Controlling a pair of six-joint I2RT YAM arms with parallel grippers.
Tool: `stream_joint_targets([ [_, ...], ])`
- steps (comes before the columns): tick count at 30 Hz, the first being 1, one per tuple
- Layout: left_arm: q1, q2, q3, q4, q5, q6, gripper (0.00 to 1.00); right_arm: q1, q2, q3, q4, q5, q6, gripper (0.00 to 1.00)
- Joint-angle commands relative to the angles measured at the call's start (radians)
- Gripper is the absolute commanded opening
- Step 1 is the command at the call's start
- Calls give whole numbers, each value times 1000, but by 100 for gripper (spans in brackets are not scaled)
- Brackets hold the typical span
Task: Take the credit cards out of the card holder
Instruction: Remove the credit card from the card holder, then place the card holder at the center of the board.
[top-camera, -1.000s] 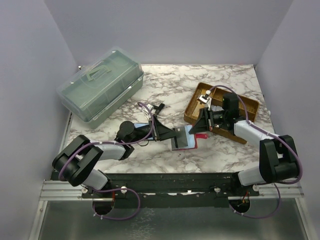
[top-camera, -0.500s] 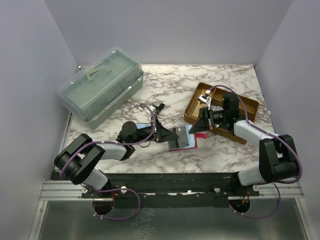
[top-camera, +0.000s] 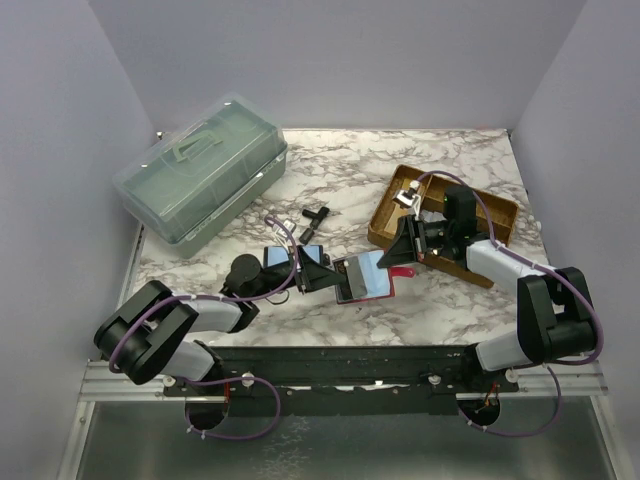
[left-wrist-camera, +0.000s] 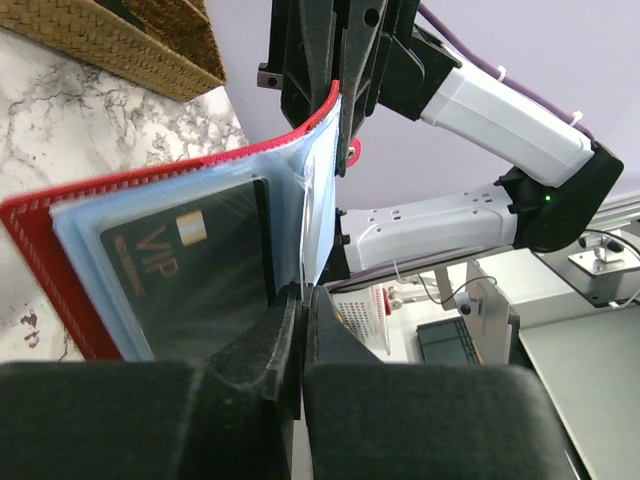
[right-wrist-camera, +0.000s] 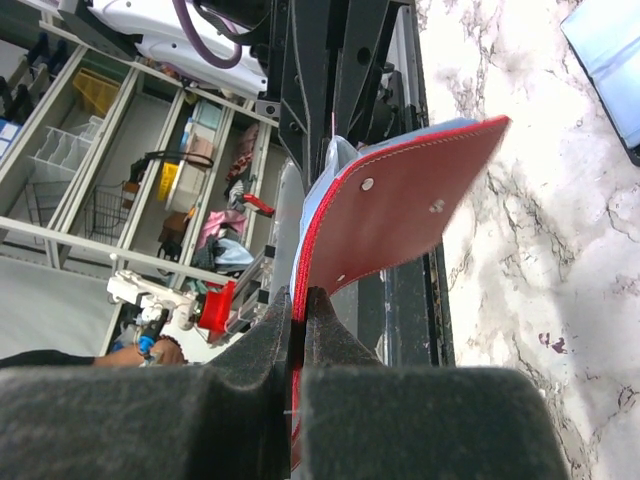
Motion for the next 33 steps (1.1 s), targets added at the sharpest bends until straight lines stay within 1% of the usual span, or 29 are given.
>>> stream_joint_targets([
  [1, 10, -28, -39, 20, 7, 0, 9, -6, -3, -12, 35, -110, 10, 0],
  [3, 10, -27, -38, 22, 11, -4, 9, -7, -4, -14, 33, -111, 12, 0],
  [4, 10, -25, -36, 25, 14, -6, 6, -6, -5, -14, 33, -110, 12, 0],
  [5, 10, -24, -34, 30, 17, -7, 1, -6, -5, -14, 34, -110, 12, 0],
  [9, 36, -38, -55, 38, 32, -24, 0, -8, -11, -16, 30, -98, 4, 0],
  [12, 97, -119, -122, -10, 37, -43, 0, -35, -13, -13, -31, -66, -49, 0],
  [14, 131, -222, -152, -116, 37, -31, 0, -55, -11, 7, -135, -28, -146, 0],
  [16, 150, -361, -149, -321, 25, 10, 0, -57, -5, 47, -320, 64, -296, 0],
  [17, 155, -433, -134, -454, 11, 45, 0, -57, -1, 56, -361, 97, -335, 0],
  [20, 168, -644, -92, -775, -60, 130, 0, -49, 35, 59, -381, 165, -358, 0],
  [22, 174, -759, -76, -905, -107, 158, 0, -7, 72, 83, -413, 186, -395, 0],
  [24, 176, -851, -70, -987, -148, 159, 0, 53, 114, 126, -466, 185, -440, 0],
  [27, 176, -939, -62, -1051, -182, 149, 0, 144, 164, 205, -538, 149, -505, 0],
  [30, 176, -970, -39, -1078, -189, 151, 0, 162, 201, 254, -555, 149, -510, 0],
  [31, 176, -968, -30, -1080, -188, 153, 0, 158, 217, 260, -562, 185, -515, 0],
  [33, 176, -950, -13, -1077, -186, 158, 0, 147, 256, 269, -587, 331, -523, 1],
])
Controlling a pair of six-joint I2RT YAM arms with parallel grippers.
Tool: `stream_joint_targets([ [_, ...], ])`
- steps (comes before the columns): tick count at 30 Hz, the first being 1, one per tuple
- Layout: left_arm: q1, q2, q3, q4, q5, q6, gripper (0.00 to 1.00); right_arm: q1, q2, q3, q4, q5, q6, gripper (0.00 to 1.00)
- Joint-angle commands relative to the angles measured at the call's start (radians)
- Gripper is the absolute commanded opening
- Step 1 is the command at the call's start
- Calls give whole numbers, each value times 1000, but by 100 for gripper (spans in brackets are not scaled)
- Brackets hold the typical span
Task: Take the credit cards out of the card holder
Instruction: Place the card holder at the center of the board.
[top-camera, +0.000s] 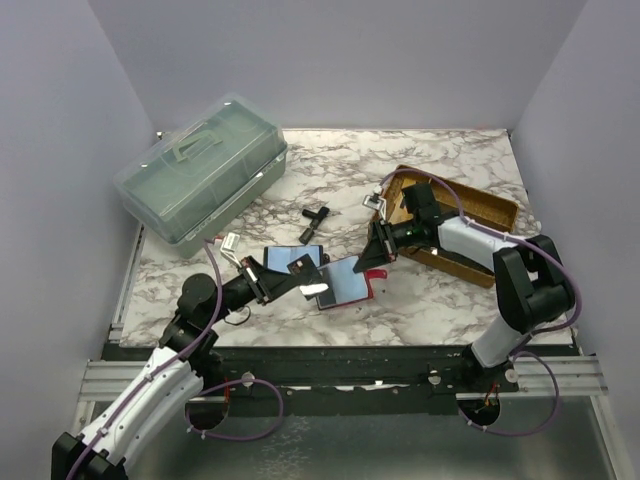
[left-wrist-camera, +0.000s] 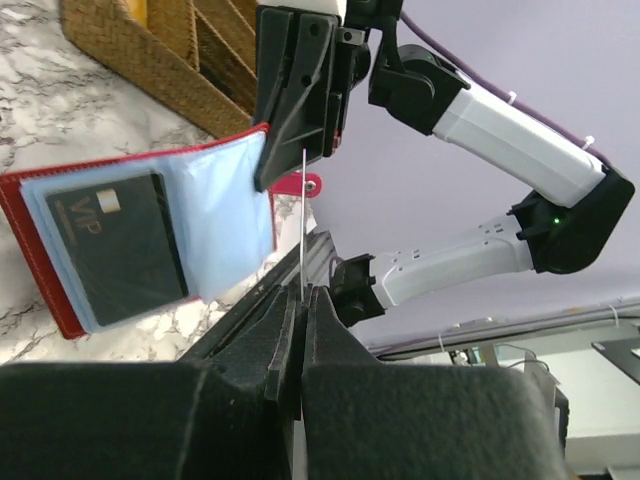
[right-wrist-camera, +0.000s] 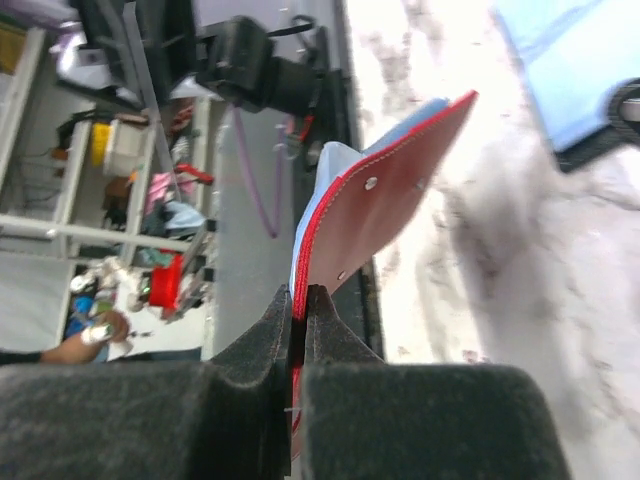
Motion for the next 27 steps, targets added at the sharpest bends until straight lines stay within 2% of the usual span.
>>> stream_joint_targets([
  [1, 6, 24, 65, -80, -36, 29, 0, -31, 81, 42, -88, 251, -69, 3],
  [3, 6, 63, 72, -39, -23, 30, 0, -39, 154, 69, -132, 401, -134, 8],
  [6, 6, 153, 80, 37, 2, 30, 0, -40, 253, 154, -240, 502, -212, 14],
  [8, 4, 211, 92, 83, 23, 31, 0, -39, 242, 189, -281, 536, -256, 19],
  [11, 4, 280, 123, 112, 56, 60, 0, -49, 138, 189, -322, 586, -315, 38],
  [14, 3, 336, 138, 133, 89, 91, 0, -71, 35, 184, -390, 546, -398, 53],
  [17, -1, 407, 136, 208, 143, 96, 0, -83, -31, 192, -490, 450, -537, 61],
  [20, -23, 490, 165, 265, 197, 124, 0, -91, -66, 208, -607, 216, -708, 68],
  [23, -64, 554, 216, 271, 229, 221, 0, -91, -63, 233, -716, -8, -854, 77],
  [27, -111, 596, 257, 277, 216, 327, 0, -90, 4, 291, -783, -74, -865, 78],
])
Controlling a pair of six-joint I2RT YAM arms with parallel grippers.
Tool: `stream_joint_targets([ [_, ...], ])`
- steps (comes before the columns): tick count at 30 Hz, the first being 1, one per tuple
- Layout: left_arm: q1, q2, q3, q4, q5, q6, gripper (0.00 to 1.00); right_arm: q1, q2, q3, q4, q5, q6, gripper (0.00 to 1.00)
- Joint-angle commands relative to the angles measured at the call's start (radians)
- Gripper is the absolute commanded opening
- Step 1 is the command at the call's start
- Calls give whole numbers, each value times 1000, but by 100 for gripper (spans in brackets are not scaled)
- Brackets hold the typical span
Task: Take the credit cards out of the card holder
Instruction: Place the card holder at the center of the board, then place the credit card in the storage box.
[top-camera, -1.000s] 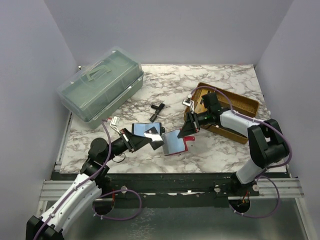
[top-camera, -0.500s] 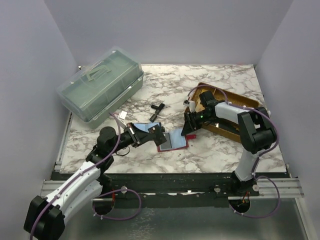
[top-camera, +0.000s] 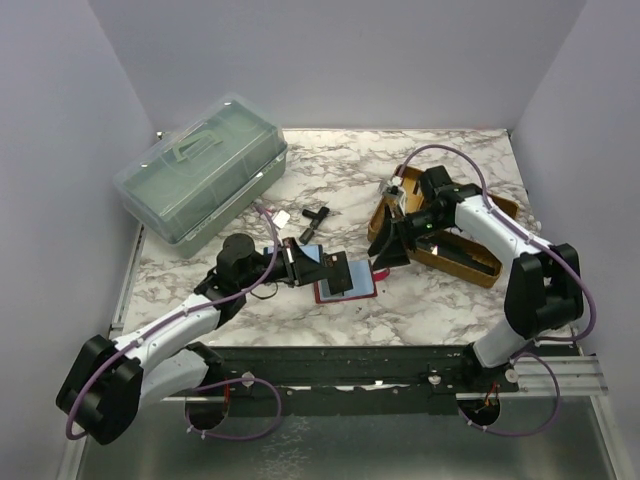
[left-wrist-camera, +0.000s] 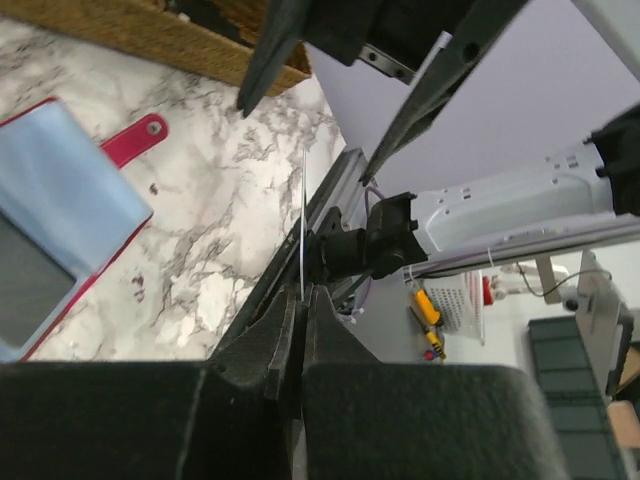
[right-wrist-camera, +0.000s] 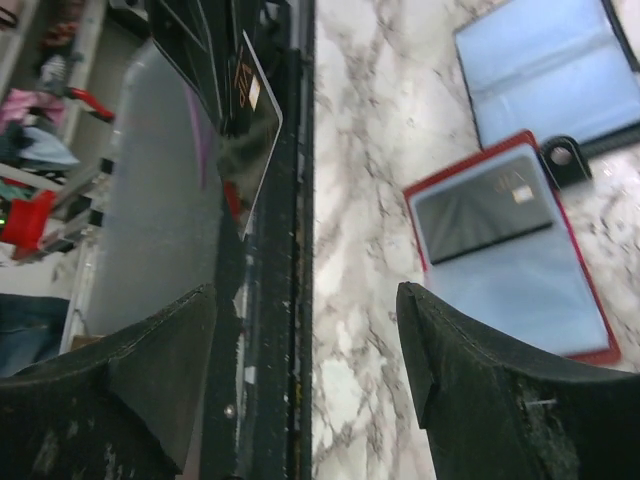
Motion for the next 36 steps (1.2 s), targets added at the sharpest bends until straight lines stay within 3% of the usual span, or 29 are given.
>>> stream_joint_targets([
  [1, -52, 31, 66, 73, 35, 166, 0, 4, 81, 71, -170, -201, -119, 79],
  [4, -81, 60, 80, 90, 6, 184, 0, 5, 112, 77, -156, -245, -34, 80],
  [10, -134, 105, 87, 142, -69, 185, 0, 46, 73, 33, 37, -239, 213, 79],
  [15, -142, 126, 97, 161, -96, 177, 0, 79, 58, 4, 108, -246, 296, 70],
  [17, -143, 136, 101, 174, -96, 174, 0, 90, 61, -3, 118, -251, 301, 60],
  [24, -145, 150, 100, 198, -118, 154, 1, 97, 49, -2, 119, -296, 299, 3],
  [26, -144, 135, 87, 202, -152, 140, 15, 97, 35, -12, 128, -278, 301, 0],
  [28, -143, 106, 68, 202, -197, 114, 37, 97, 18, -21, 133, -241, 298, 0],
  [32, -118, 8, -4, 180, -306, 52, 70, 80, -12, -3, 7, -143, 129, 0],
  [36, -67, -98, -46, 72, -371, -1, 89, 6, -30, 12, -58, -65, 53, 0],
])
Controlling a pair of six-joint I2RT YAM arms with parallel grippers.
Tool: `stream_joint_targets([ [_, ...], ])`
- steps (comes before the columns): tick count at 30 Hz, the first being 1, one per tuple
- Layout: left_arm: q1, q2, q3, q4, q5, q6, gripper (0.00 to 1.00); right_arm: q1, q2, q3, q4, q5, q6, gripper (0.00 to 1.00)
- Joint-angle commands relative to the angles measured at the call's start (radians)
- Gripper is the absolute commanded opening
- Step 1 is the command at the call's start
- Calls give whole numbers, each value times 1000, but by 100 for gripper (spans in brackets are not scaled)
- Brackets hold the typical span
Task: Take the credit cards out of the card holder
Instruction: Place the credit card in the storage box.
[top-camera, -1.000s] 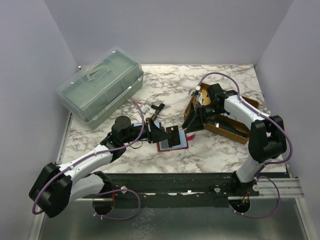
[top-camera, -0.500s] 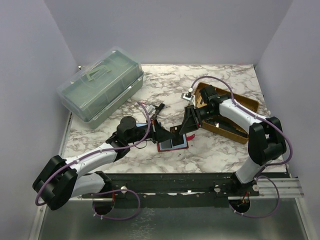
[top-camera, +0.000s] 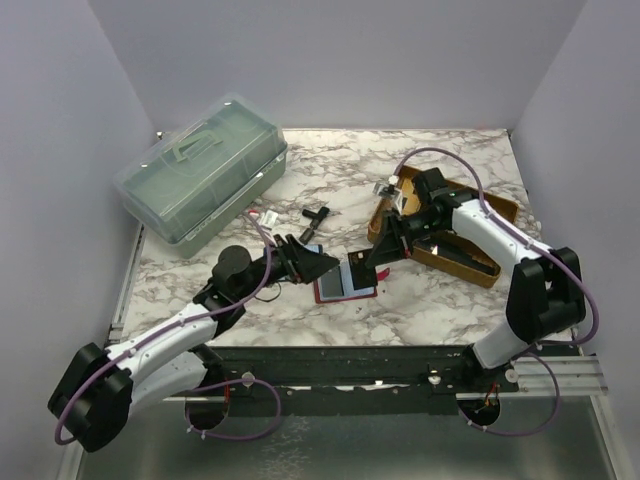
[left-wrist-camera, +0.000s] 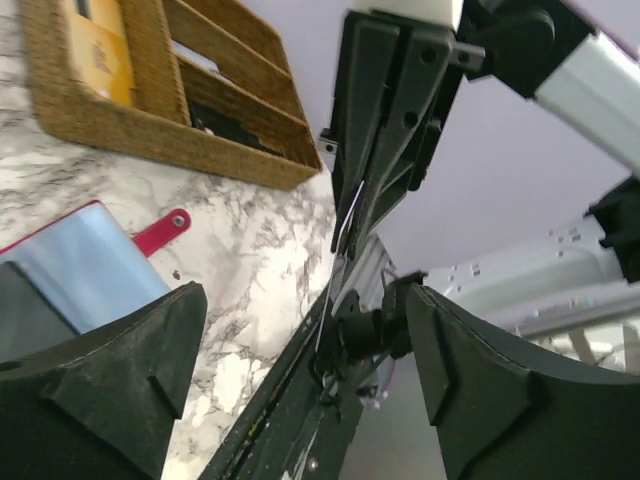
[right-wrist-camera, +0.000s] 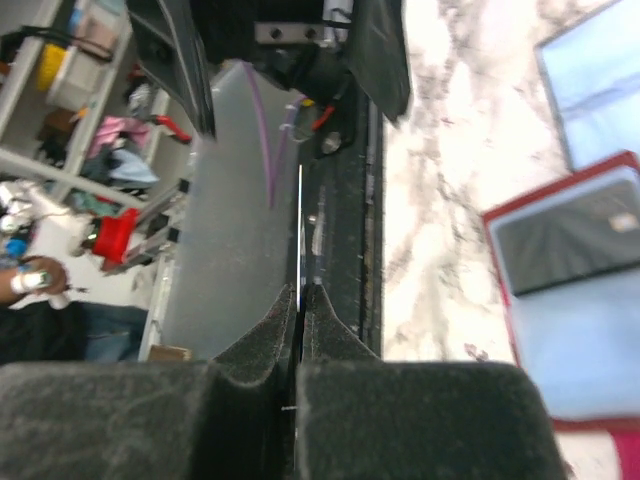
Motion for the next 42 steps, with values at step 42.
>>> stream_joint_targets([
  [42, 169, -80, 148, -459, -107, 34, 96, -411, 313, 353, -439, 1004, -818, 4],
])
